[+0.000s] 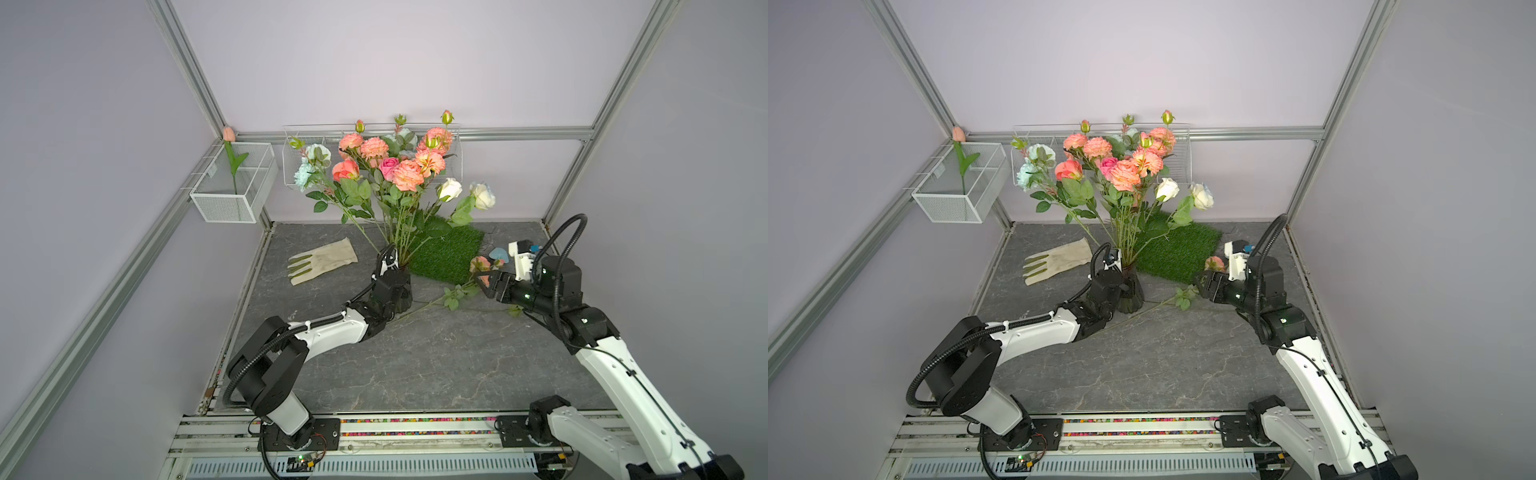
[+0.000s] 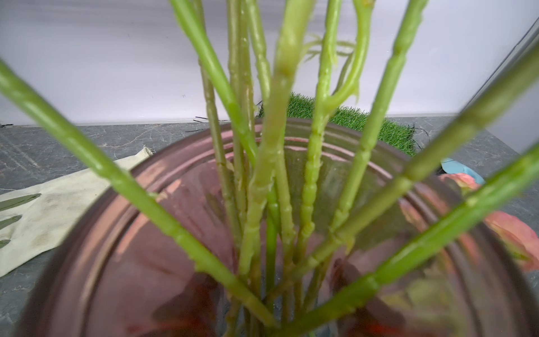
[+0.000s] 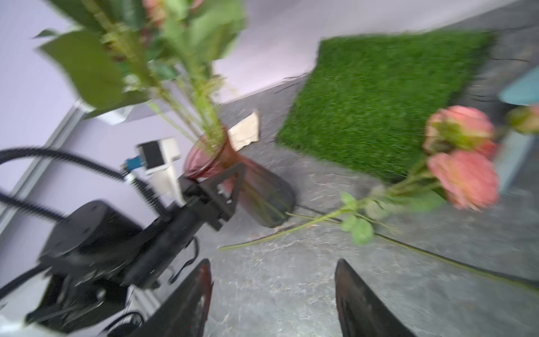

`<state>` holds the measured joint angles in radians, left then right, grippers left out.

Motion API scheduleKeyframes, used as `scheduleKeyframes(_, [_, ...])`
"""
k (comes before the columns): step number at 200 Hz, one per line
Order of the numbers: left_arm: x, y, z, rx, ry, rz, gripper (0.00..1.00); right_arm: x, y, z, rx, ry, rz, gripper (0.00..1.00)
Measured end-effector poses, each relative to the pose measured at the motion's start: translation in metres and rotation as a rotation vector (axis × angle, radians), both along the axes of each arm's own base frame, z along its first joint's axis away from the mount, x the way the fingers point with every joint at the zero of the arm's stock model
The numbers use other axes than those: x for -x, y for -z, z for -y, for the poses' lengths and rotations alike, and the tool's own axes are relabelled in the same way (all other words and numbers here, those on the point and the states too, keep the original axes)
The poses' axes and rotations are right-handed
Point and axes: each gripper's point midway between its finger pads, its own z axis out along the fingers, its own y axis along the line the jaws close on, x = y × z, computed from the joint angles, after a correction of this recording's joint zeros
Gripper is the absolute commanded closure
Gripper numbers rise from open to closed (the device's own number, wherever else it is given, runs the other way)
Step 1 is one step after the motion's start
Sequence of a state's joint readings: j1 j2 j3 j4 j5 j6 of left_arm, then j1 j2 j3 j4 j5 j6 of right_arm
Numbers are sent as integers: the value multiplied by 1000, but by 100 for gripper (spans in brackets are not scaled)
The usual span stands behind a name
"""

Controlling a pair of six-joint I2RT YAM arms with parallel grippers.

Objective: Pick out pink flowers from the vase
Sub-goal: Place the flower at the center of the board, then pick up the flower from the vase.

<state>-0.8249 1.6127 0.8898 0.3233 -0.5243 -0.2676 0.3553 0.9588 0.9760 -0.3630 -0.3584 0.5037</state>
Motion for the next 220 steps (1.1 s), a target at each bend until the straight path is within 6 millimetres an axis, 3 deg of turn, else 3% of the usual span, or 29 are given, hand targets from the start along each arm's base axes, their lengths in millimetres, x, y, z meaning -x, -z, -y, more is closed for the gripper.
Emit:
scheduleKeyframes(34, [3,1,2,-19,0,7,100,13,-59,-69,-35,-235,145,43])
scheduleKeyframes(49, [4,1,3,-24,-1,10,100,6,-80,-94,-49,-284,196,47])
scheduleKeyframes(68, [5,1,4,-26,-2,11,100,-14,-92,-116,-55,-296,212,48])
scheduleKeyframes(104, [7,2,2,-17,-6,22,100,-64,-80,-144,-17,-256,179,47])
scheduleKeyframes(135, [8,2,1,-10,-7,30,100,-94,-60,-159,22,-231,133,47])
scheduleKeyframes(159, [9,3,1,-9,-8,33,100,-110,-44,-169,42,-226,104,48])
scheduleKeyframes(220, [9,3,1,-4,-8,38,100,-134,-22,-186,70,-222,74,68])
